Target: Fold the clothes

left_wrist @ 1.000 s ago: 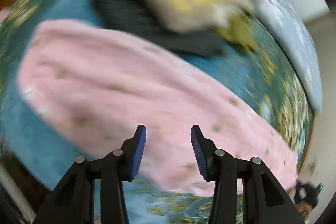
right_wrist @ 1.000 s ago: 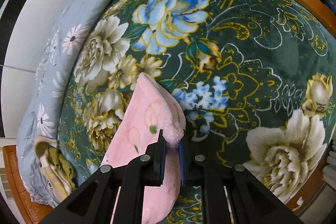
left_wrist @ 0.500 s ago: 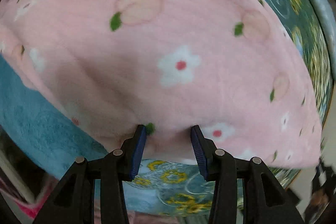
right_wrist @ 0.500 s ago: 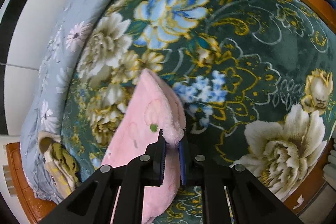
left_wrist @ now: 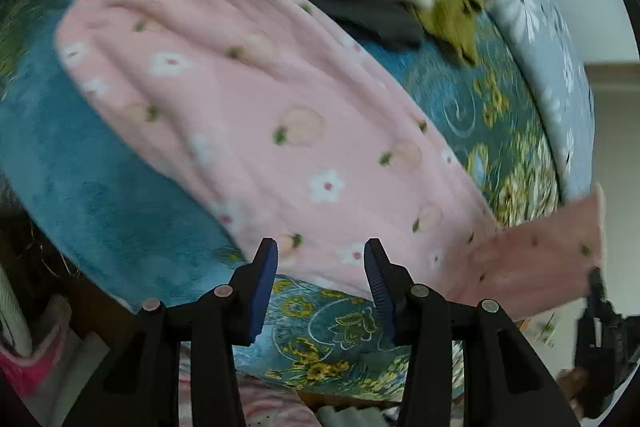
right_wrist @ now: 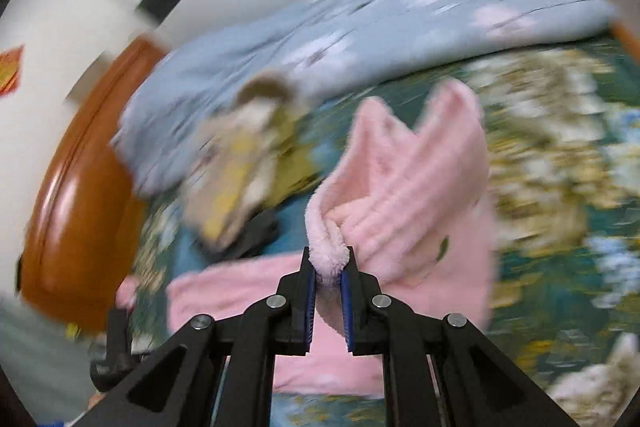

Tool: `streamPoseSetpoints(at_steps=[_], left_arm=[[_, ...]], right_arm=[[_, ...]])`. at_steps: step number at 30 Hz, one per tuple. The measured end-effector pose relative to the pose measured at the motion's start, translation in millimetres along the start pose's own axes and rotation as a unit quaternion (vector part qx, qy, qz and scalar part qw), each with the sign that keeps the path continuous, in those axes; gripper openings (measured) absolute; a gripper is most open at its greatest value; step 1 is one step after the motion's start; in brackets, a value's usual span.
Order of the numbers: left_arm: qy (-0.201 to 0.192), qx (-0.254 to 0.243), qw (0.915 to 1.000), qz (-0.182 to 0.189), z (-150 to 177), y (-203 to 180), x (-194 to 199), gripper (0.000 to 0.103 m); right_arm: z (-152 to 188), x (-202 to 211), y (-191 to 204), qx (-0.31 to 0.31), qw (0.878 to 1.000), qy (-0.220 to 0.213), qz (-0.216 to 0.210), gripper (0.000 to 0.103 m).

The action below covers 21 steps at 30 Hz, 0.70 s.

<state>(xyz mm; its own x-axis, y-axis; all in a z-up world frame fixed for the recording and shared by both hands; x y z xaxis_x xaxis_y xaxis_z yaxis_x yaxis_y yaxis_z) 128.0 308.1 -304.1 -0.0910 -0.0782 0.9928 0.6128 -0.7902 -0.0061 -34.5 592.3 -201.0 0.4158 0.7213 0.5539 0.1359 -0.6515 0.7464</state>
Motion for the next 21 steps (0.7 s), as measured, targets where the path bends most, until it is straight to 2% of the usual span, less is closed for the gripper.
streamPoseSetpoints(at_steps=[2, 4, 7, 11, 13, 15, 16, 18, 21], left_arm=[[-0.002, 0.02, 0.9997, -0.009, -1, 17, 1, 0.049], [0.002, 0.041, 0.999, -0.017, -1, 30, -2, 0.049], [0.005, 0.067, 0.9977, -0.013, 3, 47, 0, 0.049], [0.008, 0.07, 0.9973, -0.02, 13, 65, 7, 0.049], [0.013, 0.073, 0.997, -0.021, 13, 66, 3, 0.049], [0.019, 0.081, 0.9965, -0.006, 12, 64, -1, 0.049], [0.022, 0.085, 0.9961, 0.003, 10, 61, -3, 0.05], [0.027, 0.089, 0.9955, 0.017, 4, 52, -9, 0.052], [0.032, 0.082, 0.9957, 0.029, -5, 37, -16, 0.054]], right_arm=[[30, -51, 6, -0.015, 0.999, 0.05, -0.008, 0.012], [67, -107, 2, -0.029, 0.992, 0.119, 0.013, 0.012], [105, -150, 1, -0.031, 0.983, 0.179, 0.039, 0.012], [123, -157, 26, -0.002, 0.983, 0.181, 0.016, 0.012], [133, -163, 34, 0.011, 0.98, 0.2, 0.007, 0.013], [140, -168, 31, 0.011, 0.975, 0.223, 0.009, 0.018], [140, -167, 28, 0.008, 0.974, 0.227, 0.01, 0.022], [137, -160, 24, 0.0, 0.974, 0.225, 0.001, 0.041], [122, -127, 12, -0.02, 0.98, 0.198, -0.002, 0.05]])
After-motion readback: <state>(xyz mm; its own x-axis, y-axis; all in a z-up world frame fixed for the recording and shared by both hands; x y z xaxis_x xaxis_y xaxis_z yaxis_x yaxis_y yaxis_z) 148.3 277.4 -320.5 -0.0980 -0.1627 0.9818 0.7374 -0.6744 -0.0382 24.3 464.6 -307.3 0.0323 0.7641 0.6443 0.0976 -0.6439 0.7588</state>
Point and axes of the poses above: each gripper's, at about its wrist camera, not at the fingertips, and x roughly against the way its jaws point, y to its left, z to its underside, the point moved 6 cm from there along -x, roughly the way its jaws point, and after that the axes turned 15 degrees about -z, right-handed, at the moved point
